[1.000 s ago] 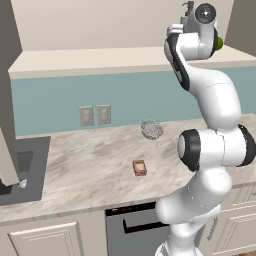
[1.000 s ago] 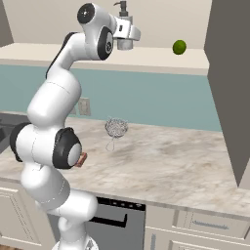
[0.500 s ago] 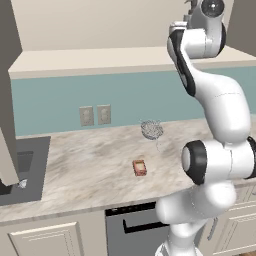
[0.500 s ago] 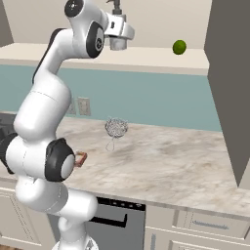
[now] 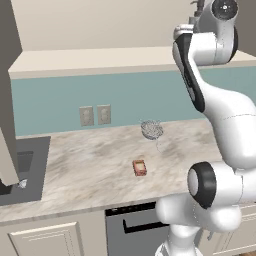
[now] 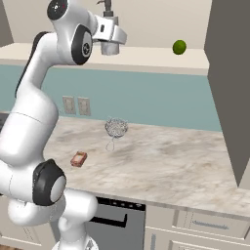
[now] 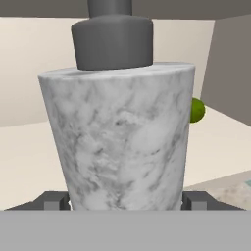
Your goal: Pick the bar soap and soap dispenser from the cabinet and place them on the counter.
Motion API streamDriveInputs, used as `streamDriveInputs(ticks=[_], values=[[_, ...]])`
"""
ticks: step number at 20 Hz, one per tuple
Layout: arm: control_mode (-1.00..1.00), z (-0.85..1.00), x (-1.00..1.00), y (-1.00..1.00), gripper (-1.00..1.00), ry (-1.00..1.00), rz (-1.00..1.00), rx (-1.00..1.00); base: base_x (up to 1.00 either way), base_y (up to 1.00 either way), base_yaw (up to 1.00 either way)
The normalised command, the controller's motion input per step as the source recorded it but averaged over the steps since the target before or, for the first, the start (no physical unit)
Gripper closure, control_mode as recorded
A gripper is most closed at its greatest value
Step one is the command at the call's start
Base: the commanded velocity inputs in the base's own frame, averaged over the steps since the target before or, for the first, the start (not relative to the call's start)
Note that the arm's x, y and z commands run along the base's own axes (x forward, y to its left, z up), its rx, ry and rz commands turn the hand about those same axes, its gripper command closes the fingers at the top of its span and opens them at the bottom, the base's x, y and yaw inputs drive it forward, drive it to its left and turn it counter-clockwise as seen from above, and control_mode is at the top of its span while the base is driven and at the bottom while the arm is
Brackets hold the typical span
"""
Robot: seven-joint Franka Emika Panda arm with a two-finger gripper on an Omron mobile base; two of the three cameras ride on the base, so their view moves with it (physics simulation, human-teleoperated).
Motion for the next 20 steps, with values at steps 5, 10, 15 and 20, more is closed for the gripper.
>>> streamDriveInputs(ticks=[5,10,15,20], values=[[-1.00,0.00,-0.62,0.10,1.00,-0.01,0.00,0.00,0.00,0.00,0.00],[-1.00,0.00,-0.62,0.13,1.00,0.00,0.00,0.00,0.00,0.00,0.00],[-1.00,0.00,-0.62,0.16,1.00,0.00,0.00,0.00,0.00,0.00,0.00],[-1.00,-0.09,-0.62,0.19,1.00,-0.02,0.00,0.00,0.00,0.00,0.00]])
